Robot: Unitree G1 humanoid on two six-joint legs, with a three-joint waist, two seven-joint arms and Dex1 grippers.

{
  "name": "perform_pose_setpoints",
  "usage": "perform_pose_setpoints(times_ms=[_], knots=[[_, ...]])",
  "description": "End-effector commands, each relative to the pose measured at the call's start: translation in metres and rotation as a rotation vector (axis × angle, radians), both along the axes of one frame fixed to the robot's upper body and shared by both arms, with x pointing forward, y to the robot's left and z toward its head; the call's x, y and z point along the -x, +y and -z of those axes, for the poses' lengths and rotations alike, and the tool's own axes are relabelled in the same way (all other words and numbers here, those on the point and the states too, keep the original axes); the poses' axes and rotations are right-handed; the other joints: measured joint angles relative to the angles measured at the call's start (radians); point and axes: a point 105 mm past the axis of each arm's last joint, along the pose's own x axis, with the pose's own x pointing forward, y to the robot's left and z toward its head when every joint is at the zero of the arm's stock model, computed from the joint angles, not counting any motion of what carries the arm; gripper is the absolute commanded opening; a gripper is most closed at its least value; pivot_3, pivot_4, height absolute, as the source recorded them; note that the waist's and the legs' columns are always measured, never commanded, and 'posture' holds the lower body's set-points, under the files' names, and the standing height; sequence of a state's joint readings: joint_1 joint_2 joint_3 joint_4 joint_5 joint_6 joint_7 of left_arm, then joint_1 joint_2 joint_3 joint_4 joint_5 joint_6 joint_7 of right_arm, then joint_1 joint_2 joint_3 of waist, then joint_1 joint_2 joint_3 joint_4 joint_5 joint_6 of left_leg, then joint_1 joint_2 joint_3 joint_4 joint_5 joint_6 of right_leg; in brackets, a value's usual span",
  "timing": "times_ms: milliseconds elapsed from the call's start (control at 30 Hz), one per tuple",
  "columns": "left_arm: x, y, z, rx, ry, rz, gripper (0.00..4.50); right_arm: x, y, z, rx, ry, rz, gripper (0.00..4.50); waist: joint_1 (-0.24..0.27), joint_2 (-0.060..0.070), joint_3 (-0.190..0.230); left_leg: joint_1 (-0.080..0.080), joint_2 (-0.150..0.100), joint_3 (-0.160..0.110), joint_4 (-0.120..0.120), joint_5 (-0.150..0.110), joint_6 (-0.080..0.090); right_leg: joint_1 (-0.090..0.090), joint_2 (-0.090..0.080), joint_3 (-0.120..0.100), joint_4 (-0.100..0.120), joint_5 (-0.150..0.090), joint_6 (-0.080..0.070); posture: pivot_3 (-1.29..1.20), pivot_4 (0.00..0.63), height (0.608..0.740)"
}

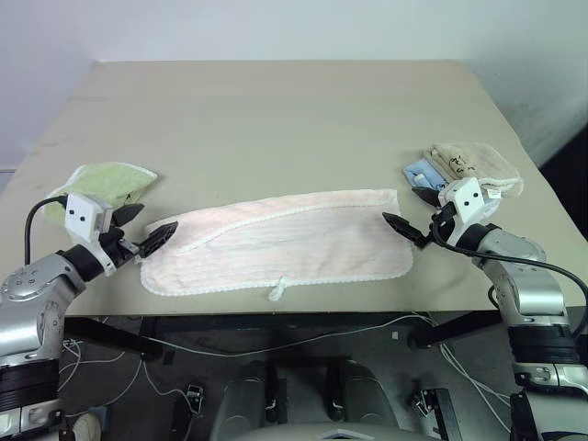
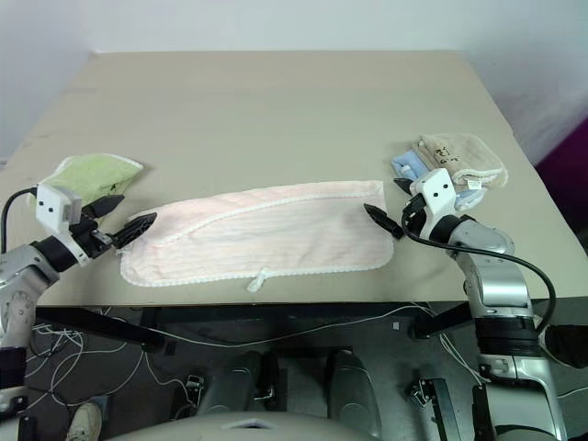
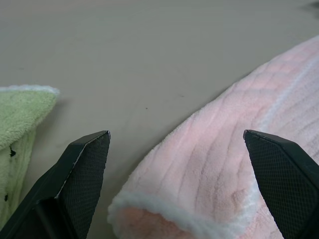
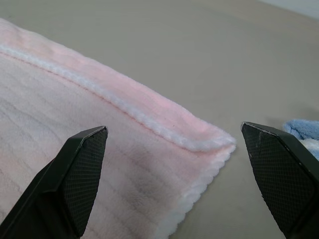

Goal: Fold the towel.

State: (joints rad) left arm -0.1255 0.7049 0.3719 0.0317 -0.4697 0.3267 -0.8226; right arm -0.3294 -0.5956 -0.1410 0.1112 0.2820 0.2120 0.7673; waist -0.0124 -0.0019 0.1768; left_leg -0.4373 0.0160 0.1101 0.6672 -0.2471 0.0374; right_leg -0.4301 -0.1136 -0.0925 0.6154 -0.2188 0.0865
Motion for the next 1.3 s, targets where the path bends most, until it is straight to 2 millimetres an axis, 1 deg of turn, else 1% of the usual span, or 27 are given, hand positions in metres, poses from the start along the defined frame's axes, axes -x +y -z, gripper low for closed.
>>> perform_pose_setpoints(times_ms=[33,200,333,500,633,800,1000,1100,1200,1300], knots=[[0.003,-0.005,-0.01,-0.009,-0.035,0.018,4.49,0.003,0.005,-0.013,-0.007,-0.055,-0.018,4.5,0.0,0.0,0.0,0.0,0.0,0.0,0.0,0.0,0.0,0.0,0.0,0.0,0.0,0.0,0.0,0.0,0.15,0.74],[0.006,-0.01,-0.006,-0.008,-0.022,0.023,4.49,0.002,0.009,-0.014,-0.011,-0.058,-0.029,4.5,0.0,0.0,0.0,0.0,0.0,0.0,0.0,0.0,0.0,0.0,0.0,0.0,0.0,0.0,0.0,0.0,0.15,0.74],[0.008,-0.009,-0.007,-0.01,-0.024,0.016,4.49,-0.002,0.012,-0.014,-0.01,-0.057,-0.035,4.5,0.0,0.0,0.0,0.0,0.0,0.0,0.0,0.0,0.0,0.0,0.0,0.0,0.0,0.0,0.0,0.0,0.15,0.74],[0.009,-0.006,-0.004,-0.025,-0.013,0.007,4.49,-0.004,0.019,-0.017,-0.009,-0.064,-0.054,4.5,0.0,0.0,0.0,0.0,0.0,0.0,0.0,0.0,0.0,0.0,0.0,0.0,0.0,0.0,0.0,0.0,0.15,0.74],[0.009,-0.007,-0.001,-0.033,-0.007,0.009,4.49,-0.002,0.018,-0.015,-0.007,-0.065,-0.052,4.5,0.001,0.0,0.0,0.0,0.0,0.0,0.0,0.0,0.0,0.0,0.0,0.0,0.0,0.0,0.0,0.0,0.15,0.74],[0.006,0.001,-0.006,-0.049,-0.019,-0.013,4.49,-0.006,0.024,-0.01,0.008,-0.052,-0.051,4.5,0.0,0.0,0.0,0.0,0.0,0.0,0.0,0.0,0.0,0.0,0.0,0.0,0.0,0.0,0.0,0.0,0.15,0.74],[0.01,0.004,-0.002,-0.09,0.009,0.013,4.49,-0.006,0.024,-0.009,0.01,-0.053,-0.052,4.5,0.0,0.0,0.0,0.0,0.0,0.0,0.0,0.0,0.0,0.0,0.0,0.0,0.0,0.0,0.0,0.0,0.15,0.74],[0.01,0.013,-0.002,-0.158,0.016,0.025,4.49,-0.005,0.024,-0.005,0.008,-0.047,-0.049,4.5,-0.001,0.0,0.0,0.0,0.0,0.0,0.0,0.0,0.0,-0.001,0.0,0.0,0.0,0.0,0.0,0.0,0.15,0.74],[0.012,0.017,-0.001,-0.231,0.039,0.094,4.49,-0.005,0.026,-0.002,0.007,-0.041,-0.048,4.5,-0.001,0.0,0.0,0.0,0.0,0.0,0.0,0.0,0.0,-0.001,0.0,0.0,0.0,0.0,0.0,0.0,0.15,0.74],[0.017,0.011,0.001,-0.271,0.066,0.222,4.49,-0.005,0.027,0.001,0.005,-0.037,-0.045,4.5,0.0,0.0,0.0,0.0,0.0,0.0,0.0,0.0,0.0,-0.001,0.0,0.0,0.0,0.0,0.0,0.0,0.15,0.74]])
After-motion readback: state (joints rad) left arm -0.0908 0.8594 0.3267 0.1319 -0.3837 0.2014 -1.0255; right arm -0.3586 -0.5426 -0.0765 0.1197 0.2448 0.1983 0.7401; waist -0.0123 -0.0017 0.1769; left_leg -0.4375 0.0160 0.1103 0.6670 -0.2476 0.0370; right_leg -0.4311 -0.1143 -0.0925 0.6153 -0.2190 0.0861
